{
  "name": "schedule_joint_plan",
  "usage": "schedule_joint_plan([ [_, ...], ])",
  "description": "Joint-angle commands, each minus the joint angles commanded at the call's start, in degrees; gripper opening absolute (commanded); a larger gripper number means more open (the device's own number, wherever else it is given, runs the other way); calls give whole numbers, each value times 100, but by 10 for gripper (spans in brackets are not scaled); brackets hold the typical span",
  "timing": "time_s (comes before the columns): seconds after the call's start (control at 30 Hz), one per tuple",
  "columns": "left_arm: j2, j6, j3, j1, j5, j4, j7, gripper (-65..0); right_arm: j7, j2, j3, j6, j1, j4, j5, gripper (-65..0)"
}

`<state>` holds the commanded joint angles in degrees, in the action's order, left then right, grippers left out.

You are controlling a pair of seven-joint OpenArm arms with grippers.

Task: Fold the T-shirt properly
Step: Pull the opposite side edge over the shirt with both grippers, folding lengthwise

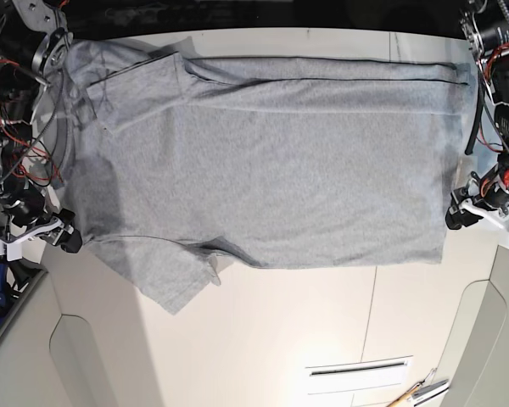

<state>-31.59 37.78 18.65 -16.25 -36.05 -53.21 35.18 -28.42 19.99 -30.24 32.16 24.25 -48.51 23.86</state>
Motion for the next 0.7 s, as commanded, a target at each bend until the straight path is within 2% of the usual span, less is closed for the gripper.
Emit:
schedule_joint_plan([
  [0.07, 0, 0, -129, -295, 138, 483, -212, -226, 39, 0, 0, 0, -2, 63, -138, -239],
  [0.2, 44, 20, -407, -599, 111, 1023, -243, -226, 87, 0, 0, 0, 0, 247, -203, -239],
  [0.53, 490, 20, -595, -597, 118, 1032, -326, -226, 52, -173, 26, 68, -31, 393, -48, -240],
  [0.7, 538, 44, -595, -597, 116, 1032, -306, -226, -52, -299, 468, 114, -28, 391, 153, -241],
])
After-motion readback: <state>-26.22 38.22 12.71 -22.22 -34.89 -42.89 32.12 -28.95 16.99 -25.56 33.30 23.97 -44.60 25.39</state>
